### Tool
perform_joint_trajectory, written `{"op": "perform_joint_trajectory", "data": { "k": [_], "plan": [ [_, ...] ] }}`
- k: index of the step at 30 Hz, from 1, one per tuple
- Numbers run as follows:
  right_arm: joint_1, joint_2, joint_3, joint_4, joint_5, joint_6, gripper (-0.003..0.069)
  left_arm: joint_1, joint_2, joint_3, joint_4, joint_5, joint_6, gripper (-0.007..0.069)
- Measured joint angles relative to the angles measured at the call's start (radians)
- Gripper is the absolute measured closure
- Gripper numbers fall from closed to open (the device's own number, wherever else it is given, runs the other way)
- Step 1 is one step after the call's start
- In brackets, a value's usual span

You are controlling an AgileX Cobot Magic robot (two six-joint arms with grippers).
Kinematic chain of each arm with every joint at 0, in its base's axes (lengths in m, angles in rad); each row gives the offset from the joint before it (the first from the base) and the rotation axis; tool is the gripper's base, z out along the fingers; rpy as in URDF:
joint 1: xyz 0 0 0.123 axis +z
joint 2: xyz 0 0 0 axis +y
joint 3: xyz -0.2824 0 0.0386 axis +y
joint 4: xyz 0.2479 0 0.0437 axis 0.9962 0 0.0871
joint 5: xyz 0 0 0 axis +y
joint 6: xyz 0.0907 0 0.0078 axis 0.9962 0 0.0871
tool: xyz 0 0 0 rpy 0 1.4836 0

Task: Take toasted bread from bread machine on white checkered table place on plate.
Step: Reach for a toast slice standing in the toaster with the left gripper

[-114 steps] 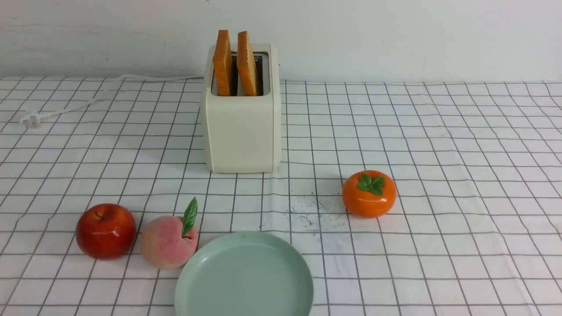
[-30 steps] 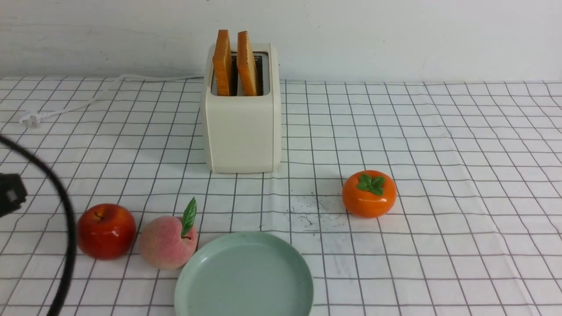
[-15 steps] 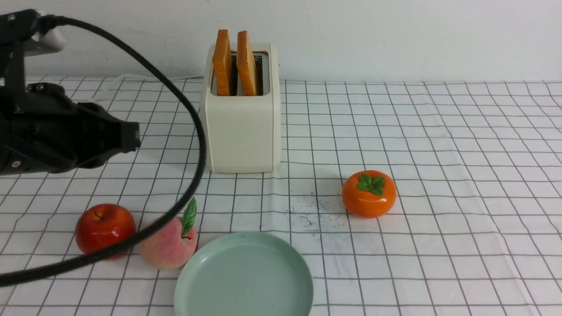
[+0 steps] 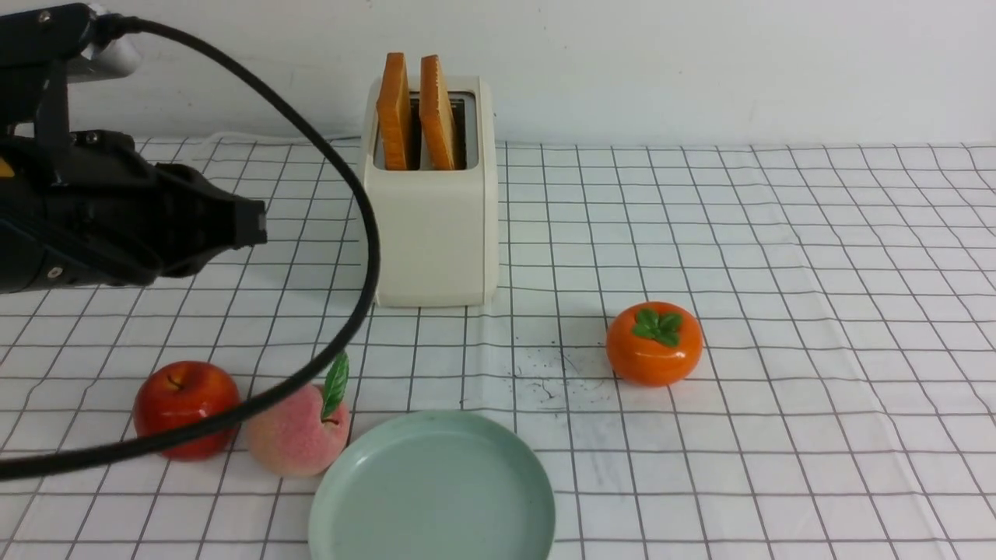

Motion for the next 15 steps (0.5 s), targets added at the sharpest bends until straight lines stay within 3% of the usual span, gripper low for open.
{"op": "perform_joint_trajectory", "data": {
  "k": [8, 11, 12, 15],
  "plan": [
    [0.000, 0.000, 0.000, 0.001, 0.000, 0.000, 0.0638, 0.000, 0.103, -0.113, 0.000, 0.013, 0.000, 0.0617],
    [0.000, 0.000, 0.000, 0.001, 0.000, 0.000, 0.0636, 0.000, 0.162, -0.174, -0.008, 0.031, 0.002, 0.0555],
    [0.000, 0.000, 0.000, 0.001, 0.000, 0.000, 0.0635, 0.000, 0.219, -0.217, -0.030, 0.034, 0.002, 0.0481],
    [0.000, 0.000, 0.000, 0.001, 0.000, 0.000, 0.0633, 0.000, 0.279, -0.259, -0.047, 0.034, 0.003, 0.0393]
  ]
}}
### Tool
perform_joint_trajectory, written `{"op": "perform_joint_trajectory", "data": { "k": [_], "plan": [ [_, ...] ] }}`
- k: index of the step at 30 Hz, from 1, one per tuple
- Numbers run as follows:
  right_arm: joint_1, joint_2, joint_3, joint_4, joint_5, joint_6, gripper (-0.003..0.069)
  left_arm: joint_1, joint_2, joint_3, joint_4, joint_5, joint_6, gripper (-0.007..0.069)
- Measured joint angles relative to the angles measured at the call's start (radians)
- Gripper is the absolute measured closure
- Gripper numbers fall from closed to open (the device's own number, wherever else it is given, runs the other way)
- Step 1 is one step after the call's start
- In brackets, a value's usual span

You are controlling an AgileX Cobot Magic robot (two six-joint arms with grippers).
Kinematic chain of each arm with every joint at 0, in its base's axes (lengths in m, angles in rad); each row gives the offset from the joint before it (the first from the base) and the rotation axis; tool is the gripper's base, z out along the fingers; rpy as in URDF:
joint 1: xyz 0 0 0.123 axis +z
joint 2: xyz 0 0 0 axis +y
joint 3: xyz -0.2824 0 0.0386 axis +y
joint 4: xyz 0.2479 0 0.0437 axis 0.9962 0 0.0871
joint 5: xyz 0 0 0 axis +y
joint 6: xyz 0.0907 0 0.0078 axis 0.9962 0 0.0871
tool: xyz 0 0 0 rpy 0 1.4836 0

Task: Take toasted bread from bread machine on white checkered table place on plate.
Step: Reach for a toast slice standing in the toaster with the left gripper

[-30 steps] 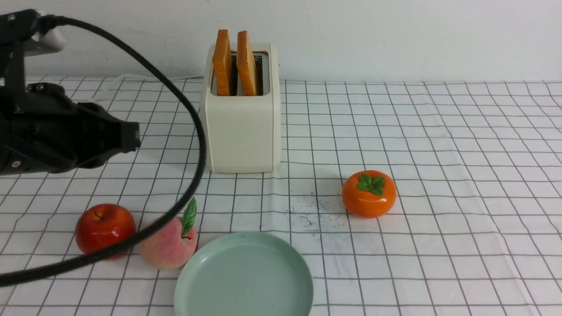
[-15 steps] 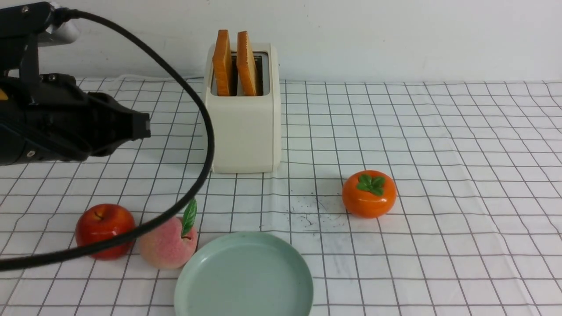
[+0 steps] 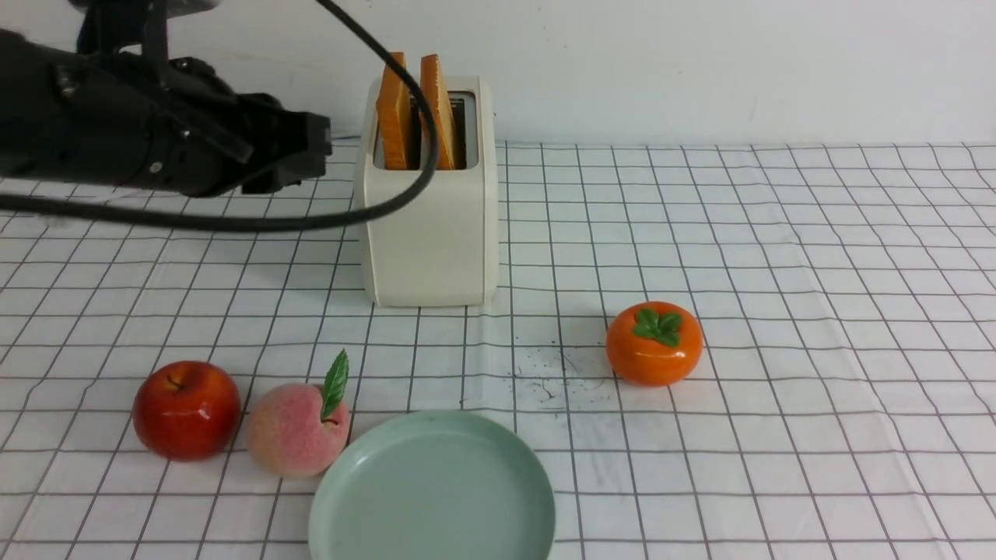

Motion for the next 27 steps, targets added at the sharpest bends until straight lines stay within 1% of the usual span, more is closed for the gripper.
{"op": "perform_joint_trajectory", "data": {
  "k": [1, 3, 4, 5, 6, 14, 17, 20, 22, 23, 27],
  "plan": [
    [0.000, 0.000, 0.000, 0.000, -0.001, 0.000, 0.0631, 0.000, 0.043, -0.034, -0.014, -0.005, 0.001, 0.0335],
    [0.000, 0.000, 0.000, 0.000, -0.002, 0.000, 0.0627, 0.000, 0.103, -0.086, -0.032, -0.019, 0.001, 0.0260],
    [0.000, 0.000, 0.000, 0.000, -0.002, 0.000, 0.0627, 0.000, 0.115, -0.091, -0.033, -0.021, 0.001, 0.0254],
    [0.000, 0.000, 0.000, 0.000, -0.004, 0.000, 0.0627, 0.000, 0.162, -0.128, -0.038, -0.031, 0.001, 0.0222],
    [0.000, 0.000, 0.000, 0.000, -0.005, 0.000, 0.0627, 0.000, 0.190, -0.151, -0.041, -0.038, 0.001, 0.0211],
    [0.000, 0.000, 0.000, 0.000, -0.016, 0.000, 0.0624, 0.000, 0.342, -0.284, -0.051, -0.051, 0.004, 0.0204],
    [0.000, 0.000, 0.000, 0.000, -0.018, 0.000, 0.0620, 0.000, 0.392, -0.337, -0.089, -0.052, 0.012, 0.0204],
    [0.000, 0.000, 0.000, 0.000, -0.022, -0.001, 0.0620, 0.000, 0.409, -0.358, -0.116, -0.053, 0.035, 0.0205],
    [0.000, 0.000, 0.000, 0.000, -0.034, -0.001, 0.0618, -0.004, 0.432, -0.390, -0.148, -0.061, 0.086, 0.0207],
    [0.000, 0.000, 0.000, 0.000, -0.037, -0.001, 0.0617, -0.004, 0.434, -0.390, -0.149, -0.061, 0.090, 0.0207],
    [0.000, 0.000, 0.000, 0.000, -0.053, -0.002, 0.0616, -0.022, 0.477, -0.420, -0.156, -0.124, 0.145, 0.0211]
  ]
}}
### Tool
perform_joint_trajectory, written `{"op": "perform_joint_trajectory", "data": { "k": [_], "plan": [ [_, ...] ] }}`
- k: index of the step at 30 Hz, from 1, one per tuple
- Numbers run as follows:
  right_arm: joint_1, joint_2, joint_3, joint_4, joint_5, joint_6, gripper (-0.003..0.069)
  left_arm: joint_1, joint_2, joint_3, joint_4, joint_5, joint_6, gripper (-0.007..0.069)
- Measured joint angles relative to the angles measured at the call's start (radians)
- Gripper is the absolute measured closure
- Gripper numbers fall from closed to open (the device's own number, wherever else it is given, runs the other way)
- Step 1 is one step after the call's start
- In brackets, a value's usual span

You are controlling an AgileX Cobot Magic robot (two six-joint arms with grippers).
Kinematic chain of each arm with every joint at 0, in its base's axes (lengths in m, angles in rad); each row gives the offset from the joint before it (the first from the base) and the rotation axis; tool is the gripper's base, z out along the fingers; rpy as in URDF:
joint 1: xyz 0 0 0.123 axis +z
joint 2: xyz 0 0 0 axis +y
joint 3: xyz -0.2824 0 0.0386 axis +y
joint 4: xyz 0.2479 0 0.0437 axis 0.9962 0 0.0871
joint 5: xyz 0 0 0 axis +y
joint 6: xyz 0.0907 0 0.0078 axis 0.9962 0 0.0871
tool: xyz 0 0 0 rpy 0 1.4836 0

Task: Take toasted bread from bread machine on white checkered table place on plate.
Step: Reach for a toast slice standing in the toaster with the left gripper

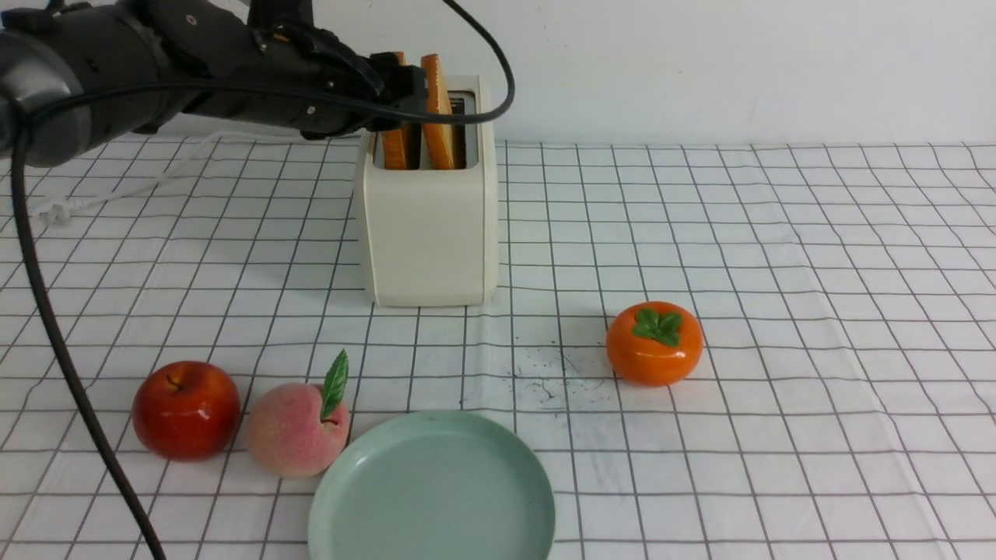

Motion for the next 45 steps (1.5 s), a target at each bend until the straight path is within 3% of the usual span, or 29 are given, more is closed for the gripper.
{"op": "perform_joint_trajectory", "data": {
  "k": [6, 14, 33, 45],
  "plan": [
    [0.000, 0.000, 0.000, -0.001, -0.005, -0.002, 0.0608, -0.015, 0.043, -0.002, 0.006, -0.111, 0.038, 0.0298],
    [0.000, 0.000, 0.000, -0.003, -0.007, -0.002, 0.0606, -0.016, 0.054, -0.007, 0.043, -0.150, 0.040, 0.0393],
    [0.000, 0.000, 0.000, -0.003, -0.168, -0.002, 0.0606, -0.016, 0.055, -0.007, 0.047, -0.165, 0.040, 0.0384],
    [0.000, 0.000, 0.000, -0.003, -0.175, -0.002, 0.0599, -0.014, -0.005, -0.006, 0.054, -0.194, 0.040, 0.0383]
  ]
}}
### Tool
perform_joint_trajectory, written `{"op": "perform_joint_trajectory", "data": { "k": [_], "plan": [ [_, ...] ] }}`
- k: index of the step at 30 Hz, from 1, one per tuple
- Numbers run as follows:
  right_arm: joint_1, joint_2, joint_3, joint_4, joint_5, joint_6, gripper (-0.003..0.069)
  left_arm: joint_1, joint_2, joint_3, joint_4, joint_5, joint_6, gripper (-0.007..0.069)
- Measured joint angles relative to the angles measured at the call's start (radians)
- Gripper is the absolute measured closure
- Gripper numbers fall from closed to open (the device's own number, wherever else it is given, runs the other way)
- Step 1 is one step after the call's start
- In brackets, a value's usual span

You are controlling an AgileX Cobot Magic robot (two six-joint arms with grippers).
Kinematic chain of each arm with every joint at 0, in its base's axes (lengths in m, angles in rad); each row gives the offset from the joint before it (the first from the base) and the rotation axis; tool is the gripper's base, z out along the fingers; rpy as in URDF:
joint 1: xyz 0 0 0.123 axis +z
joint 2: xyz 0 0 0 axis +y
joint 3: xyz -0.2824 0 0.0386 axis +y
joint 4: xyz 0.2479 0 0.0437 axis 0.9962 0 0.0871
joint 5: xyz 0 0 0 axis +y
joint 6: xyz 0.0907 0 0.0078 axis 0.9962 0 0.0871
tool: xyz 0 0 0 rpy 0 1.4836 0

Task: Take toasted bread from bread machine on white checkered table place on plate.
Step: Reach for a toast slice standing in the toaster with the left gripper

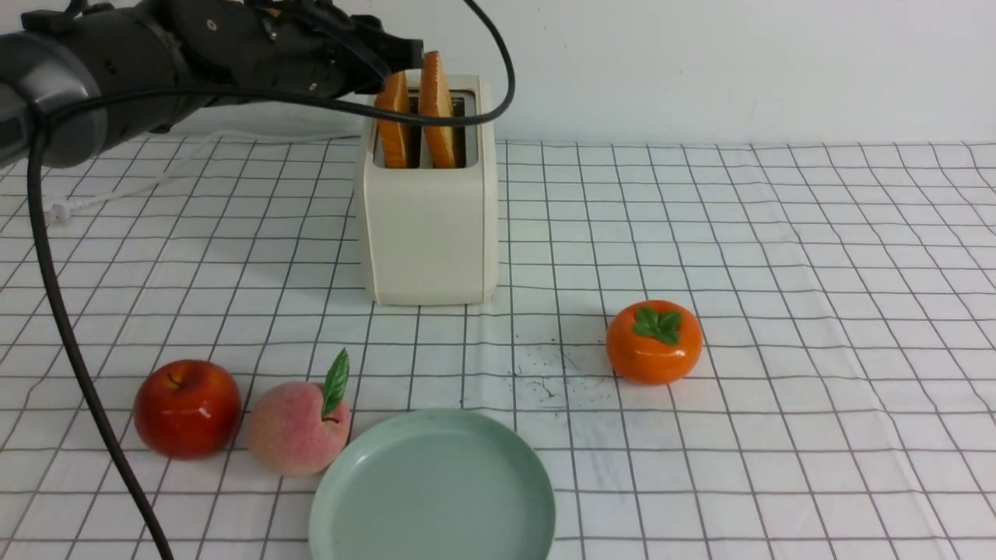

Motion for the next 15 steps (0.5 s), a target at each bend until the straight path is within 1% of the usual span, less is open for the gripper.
{"op": "perform_joint_trajectory", "data": {
  "k": [4, 12, 15],
  "plan": [
    [0.000, 0.000, 0.000, 0.000, 0.000, 0.000, 0.0595, 0.000, 0.000, 0.000, 0.001, 0.009, 0.000, 0.0365],
    [0.000, 0.000, 0.000, 0.000, 0.000, 0.000, 0.0588, -0.003, 0.029, 0.000, 0.001, 0.006, 0.000, 0.0229],
    [0.000, 0.000, 0.000, 0.000, 0.000, 0.000, 0.0587, -0.003, 0.058, 0.000, 0.001, -0.007, 0.000, 0.0223]
  ]
}}
